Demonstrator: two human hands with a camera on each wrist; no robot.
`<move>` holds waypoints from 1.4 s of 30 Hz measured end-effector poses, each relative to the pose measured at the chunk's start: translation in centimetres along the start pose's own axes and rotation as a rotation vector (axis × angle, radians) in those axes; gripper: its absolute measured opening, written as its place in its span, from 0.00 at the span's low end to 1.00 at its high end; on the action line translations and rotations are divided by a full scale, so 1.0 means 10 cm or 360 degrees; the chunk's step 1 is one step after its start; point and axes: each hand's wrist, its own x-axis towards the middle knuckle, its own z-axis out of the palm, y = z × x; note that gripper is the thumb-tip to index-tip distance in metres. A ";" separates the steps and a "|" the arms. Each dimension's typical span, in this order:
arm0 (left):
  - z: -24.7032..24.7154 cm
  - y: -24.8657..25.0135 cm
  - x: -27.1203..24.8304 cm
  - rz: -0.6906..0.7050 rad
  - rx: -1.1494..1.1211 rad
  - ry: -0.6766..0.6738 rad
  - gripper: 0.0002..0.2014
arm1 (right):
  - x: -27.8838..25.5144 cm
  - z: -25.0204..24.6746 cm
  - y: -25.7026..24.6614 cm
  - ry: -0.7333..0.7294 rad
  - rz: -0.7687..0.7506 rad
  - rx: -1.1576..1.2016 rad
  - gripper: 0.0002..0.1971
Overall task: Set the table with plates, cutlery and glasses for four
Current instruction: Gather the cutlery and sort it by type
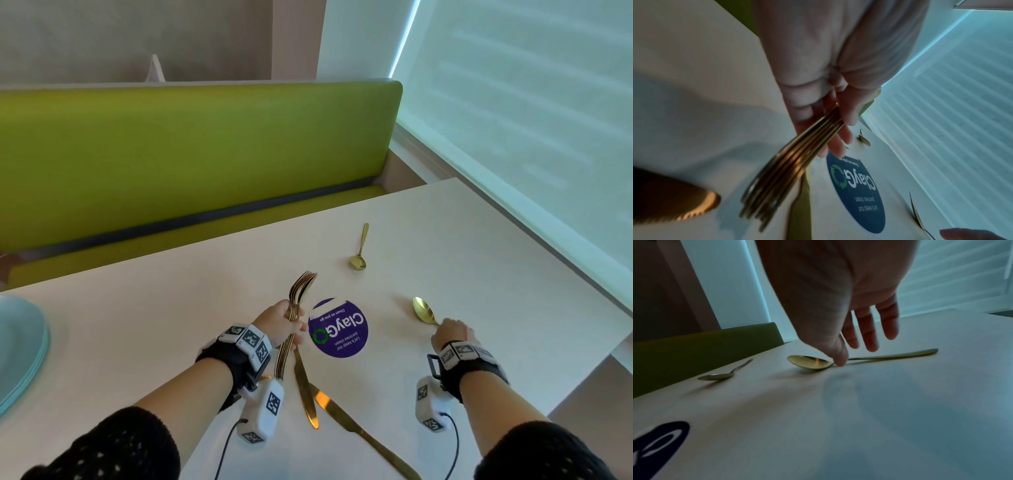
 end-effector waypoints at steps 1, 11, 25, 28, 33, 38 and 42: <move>0.01 0.01 0.01 0.0005 0.0000 0.0006 0.06 | 0.00 0.01 0.01 -0.0023 0.0014 0.0007 0.15; 0.10 0.05 0.02 0.0038 0.0062 -0.0021 0.07 | -0.04 0.07 -0.02 0.0022 0.0023 0.0156 0.14; 0.08 0.13 0.05 0.0006 -0.0210 0.0077 0.05 | -0.29 -0.32 -0.70 -0.0145 -0.0484 0.0914 0.09; 0.06 0.16 0.04 -0.0005 -0.0272 0.0097 0.05 | -0.43 -0.37 -0.96 -0.0494 -0.0605 0.1323 0.04; 0.02 0.17 0.03 -0.0004 -0.0457 0.0066 0.07 | -0.61 -0.29 -1.27 -0.0985 -0.0687 0.1510 0.06; -0.04 0.15 0.05 0.0022 -0.0536 0.0098 0.05 | -0.73 -0.20 -1.50 -0.1154 -0.0695 0.1707 0.07; -0.09 0.12 0.07 0.0015 -0.0583 0.0116 0.09 | -0.74 -0.16 -1.63 -0.1108 -0.0769 0.1584 0.08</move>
